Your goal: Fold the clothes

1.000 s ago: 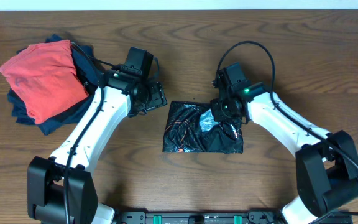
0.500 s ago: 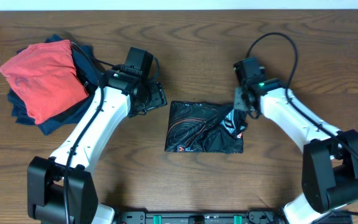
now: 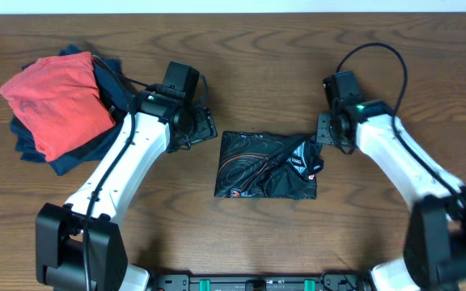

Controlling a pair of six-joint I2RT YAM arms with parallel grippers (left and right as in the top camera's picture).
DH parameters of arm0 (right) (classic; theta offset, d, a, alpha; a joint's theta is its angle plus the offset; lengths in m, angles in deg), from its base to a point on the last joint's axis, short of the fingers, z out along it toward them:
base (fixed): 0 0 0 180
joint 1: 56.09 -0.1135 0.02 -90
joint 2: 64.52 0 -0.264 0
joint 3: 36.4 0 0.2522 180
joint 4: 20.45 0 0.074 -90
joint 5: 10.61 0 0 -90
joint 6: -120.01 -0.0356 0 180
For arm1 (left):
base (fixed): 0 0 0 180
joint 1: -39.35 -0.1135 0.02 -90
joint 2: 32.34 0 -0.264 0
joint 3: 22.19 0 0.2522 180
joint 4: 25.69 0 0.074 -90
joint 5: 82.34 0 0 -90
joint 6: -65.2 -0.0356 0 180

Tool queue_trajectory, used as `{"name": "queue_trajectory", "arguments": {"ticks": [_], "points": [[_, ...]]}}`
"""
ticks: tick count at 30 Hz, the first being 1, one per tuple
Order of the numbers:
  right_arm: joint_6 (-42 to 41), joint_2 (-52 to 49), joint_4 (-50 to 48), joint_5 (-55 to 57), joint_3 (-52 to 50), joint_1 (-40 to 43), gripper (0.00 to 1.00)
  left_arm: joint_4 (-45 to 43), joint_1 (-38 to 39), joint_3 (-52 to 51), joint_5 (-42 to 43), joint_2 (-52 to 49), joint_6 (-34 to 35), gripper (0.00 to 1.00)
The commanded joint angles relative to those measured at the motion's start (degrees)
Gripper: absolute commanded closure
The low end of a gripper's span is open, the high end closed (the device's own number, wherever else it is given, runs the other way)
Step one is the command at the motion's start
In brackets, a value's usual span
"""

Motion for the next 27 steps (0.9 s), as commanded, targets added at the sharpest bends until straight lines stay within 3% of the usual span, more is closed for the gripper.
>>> {"name": "queue_trajectory", "arguments": {"ticks": [1,8,22,25,27], "points": [[6.05,6.60,2.60,-12.20,0.68,-0.57,0.43,0.17,-0.15,-0.74,-0.31,-0.33,-1.01,0.26],[8.17,6.71,10.43,-18.10,-0.61,-4.11,0.41,0.39,-0.15,-0.74,-0.31,-0.33,-1.01,0.26],[5.51,6.27,1.07,-18.05,-9.53,-11.10,0.50,0.57,-0.15,-0.74,-0.31,-0.33,-1.03,0.26],[5.14,6.27,0.55,-18.10,-10.51,-11.17,0.55,0.57,-0.15,-0.74,-0.31,-0.33,-1.01,0.26],[5.09,6.27,0.44,-18.10,-10.51,-11.17,0.70,0.57,-0.15,-0.74,-0.31,-0.33,-1.01,0.26]]}}
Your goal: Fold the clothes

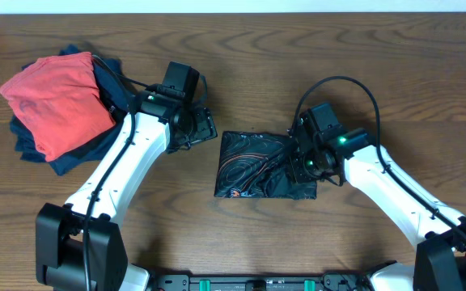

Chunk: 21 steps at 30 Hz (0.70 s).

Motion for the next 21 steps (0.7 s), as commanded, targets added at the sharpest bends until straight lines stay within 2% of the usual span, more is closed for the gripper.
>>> {"name": "queue_trajectory", "arguments": {"ticks": [1,2,5,9,15,17,18,19,20,21], "points": [[-1.01,-0.44,-0.59,-0.42,-0.31,-0.85,0.76,0.28,-0.13,-0.72,-0.31,-0.33,-0.98,0.26],[-1.03,-0.44,-0.70,-0.42,-0.31,-0.85,0.79,0.28,-0.13,-0.72,-0.31,-0.33,-0.98,0.26],[-1.01,-0.48,-0.57,-0.42,-0.31,-0.85,0.79,0.31,-0.13,-0.72,-0.31,-0.33,-0.98,0.26],[-1.01,-0.87,-0.72,-0.42,-0.35,-1.36,0.74,0.28,-0.13,-0.72,-0.31,-0.33,-0.98,0.26],[-1.01,-1.70,-1.57,-0.42,-0.35,-2.82,0.73,0.28,-0.13,-0.72,-0.31,-0.33,-0.98,0.26],[-1.03,-1.92,-1.84,-0.42,-0.35,-3.17,0.77,0.31,-0.13,-0.72,-0.31,-0.33,-0.98,0.26],[-1.01,-2.01,-1.86,-0.39,-0.35,-3.28,0.82,0.31,-0.13,-0.72,-0.31,-0.33,-0.98,0.26],[-0.98,-2.01,-1.81,-0.31,-0.35,-3.32,0.93,0.31,-0.13,-0.72,-0.31,-0.33,-0.98,0.26],[-0.98,-2.01,-1.60,0.17,-0.35,-3.30,0.99,0.33,-0.13,-0.72,-0.31,-0.33,-0.98,0.26],[-1.81,-1.99,-1.18,1.92,-0.35,-3.15,0.99,0.33,-0.13,-0.72,-0.31,-0.33,-0.98,0.26]]}}
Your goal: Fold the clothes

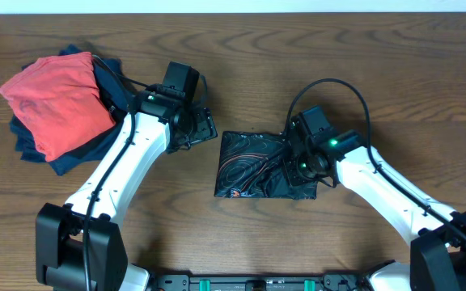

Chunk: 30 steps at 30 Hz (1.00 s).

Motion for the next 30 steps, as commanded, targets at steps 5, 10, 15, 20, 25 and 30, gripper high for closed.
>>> {"name": "queue_trajectory", "arguments": {"ticks": [5,10,15,20,25,30], "points": [[-18.23,-0.57,6.84,22.47,-0.26,2.10,0.99,0.35,-0.13,-0.72,-0.31,-0.33,-1.01,0.26],[-25.05,-0.59,9.88,28.00,-0.26,7.04,0.99,0.31,-0.13,-0.72,-0.31,-0.33,-1.01,0.26],[-25.62,-0.59,10.64,27.54,-0.26,8.68,0.78,0.33,-0.13,-0.72,-0.31,-0.33,-1.01,0.26],[-25.57,-0.57,11.30,26.38,-0.26,8.59,0.60,0.33,-0.13,-0.72,-0.31,-0.33,-1.01,0.26],[-23.74,1.31,11.30,26.18,0.35,8.68,0.61,0.33,-0.13,-0.72,-0.31,-0.33,-1.01,0.26],[-18.01,5.77,9.94,23.98,1.60,8.52,0.59,0.31,-0.13,-0.72,-0.31,-0.33,-1.01,0.26]]}}
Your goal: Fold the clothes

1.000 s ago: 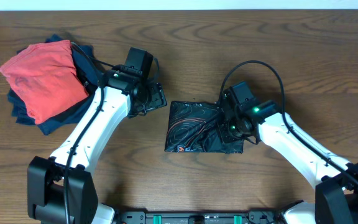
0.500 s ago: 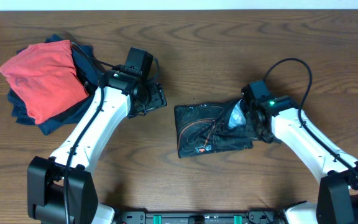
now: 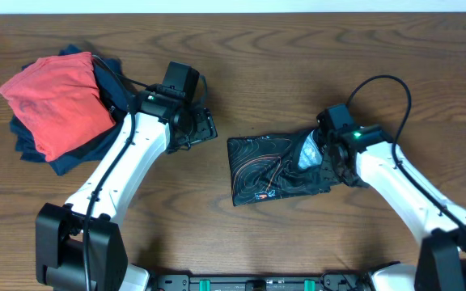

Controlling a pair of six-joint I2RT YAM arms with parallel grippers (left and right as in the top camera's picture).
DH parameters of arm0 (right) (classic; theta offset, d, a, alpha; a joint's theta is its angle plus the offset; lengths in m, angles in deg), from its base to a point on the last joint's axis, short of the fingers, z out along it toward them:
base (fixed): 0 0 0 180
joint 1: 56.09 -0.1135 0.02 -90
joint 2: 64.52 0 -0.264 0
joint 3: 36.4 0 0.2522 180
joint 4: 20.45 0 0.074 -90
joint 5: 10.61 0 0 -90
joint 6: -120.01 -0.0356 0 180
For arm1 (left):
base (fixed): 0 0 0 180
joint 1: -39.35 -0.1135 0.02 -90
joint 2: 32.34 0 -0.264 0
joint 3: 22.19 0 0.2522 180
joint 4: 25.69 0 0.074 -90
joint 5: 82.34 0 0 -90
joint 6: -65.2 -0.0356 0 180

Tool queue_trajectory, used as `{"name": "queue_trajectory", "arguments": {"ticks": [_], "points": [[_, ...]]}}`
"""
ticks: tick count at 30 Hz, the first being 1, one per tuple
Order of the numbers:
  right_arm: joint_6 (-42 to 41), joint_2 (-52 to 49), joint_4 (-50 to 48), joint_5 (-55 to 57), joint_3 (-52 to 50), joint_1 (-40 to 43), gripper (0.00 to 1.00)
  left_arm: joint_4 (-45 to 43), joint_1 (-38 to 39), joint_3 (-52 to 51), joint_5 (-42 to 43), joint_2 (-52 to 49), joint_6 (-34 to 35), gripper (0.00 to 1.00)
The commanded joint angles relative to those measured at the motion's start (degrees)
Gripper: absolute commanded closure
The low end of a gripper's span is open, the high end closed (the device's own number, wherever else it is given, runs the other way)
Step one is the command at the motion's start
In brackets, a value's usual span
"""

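Observation:
A folded black garment [image 3: 269, 170] with thin orange line print lies at the table's middle, slightly askew. Near its right edge a pale patch [image 3: 307, 153] shows where the cloth is bunched up. My right gripper [image 3: 324, 158] sits on that right edge, and the cloth is gathered at its fingers, so it looks shut on the garment. My left gripper [image 3: 203, 129] hangs above bare table, up and left of the garment and apart from it. Its jaws are dark and seen from above, so their state does not show.
A heap of clothes lies at the far left: a red garment [image 3: 55, 101] on top of navy ones [image 3: 31, 145]. My left arm [image 3: 124, 166] runs diagonally beside it. The right arm's cable [image 3: 379, 81] loops above the wrist.
The right gripper has moved right, from the garment's right part to its edge. The garment has shifted right with it and turned a little. The left arm has not moved.
The right gripper was first off the garment's right edge. Then it was over the garment's right part, and lower on the cloth a moment later. Now it is back to the right with the garment shifted along. The left arm stayed still throughout.

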Motion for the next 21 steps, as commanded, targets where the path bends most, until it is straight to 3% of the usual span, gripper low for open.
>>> {"name": "queue_trajectory", "arguments": {"ticks": [1,4,7,16,19,21], "points": [[7.76,4.66,-2.29,-3.13,1.70,0.07,0.59,0.22,-0.13,-0.72,-0.31,-0.33,-1.01,0.26],[22.73,5.79,-7.48,-16.90,1.70,0.04,0.58,0.15,-0.13,-0.72,-0.31,-0.33,-0.98,0.25],[32.70,4.83,-7.74,-27.30,1.66,-0.22,0.59,0.15,-0.13,-0.72,-0.31,-0.33,-0.98,0.26],[35.39,-3.85,-8.72,-27.74,1.44,-4.72,0.60,0.20,-0.13,-0.72,-0.31,-0.33,-0.98,0.26],[35.34,-5.90,-9.75,-27.23,1.44,-5.92,0.64,0.22,-0.13,-0.72,-0.31,-0.33,-1.01,0.26],[35.30,-6.36,-9.79,-26.10,1.44,-6.27,0.73,0.22,-0.13,-0.72,-0.31,-0.33,-0.98,0.25]]}}
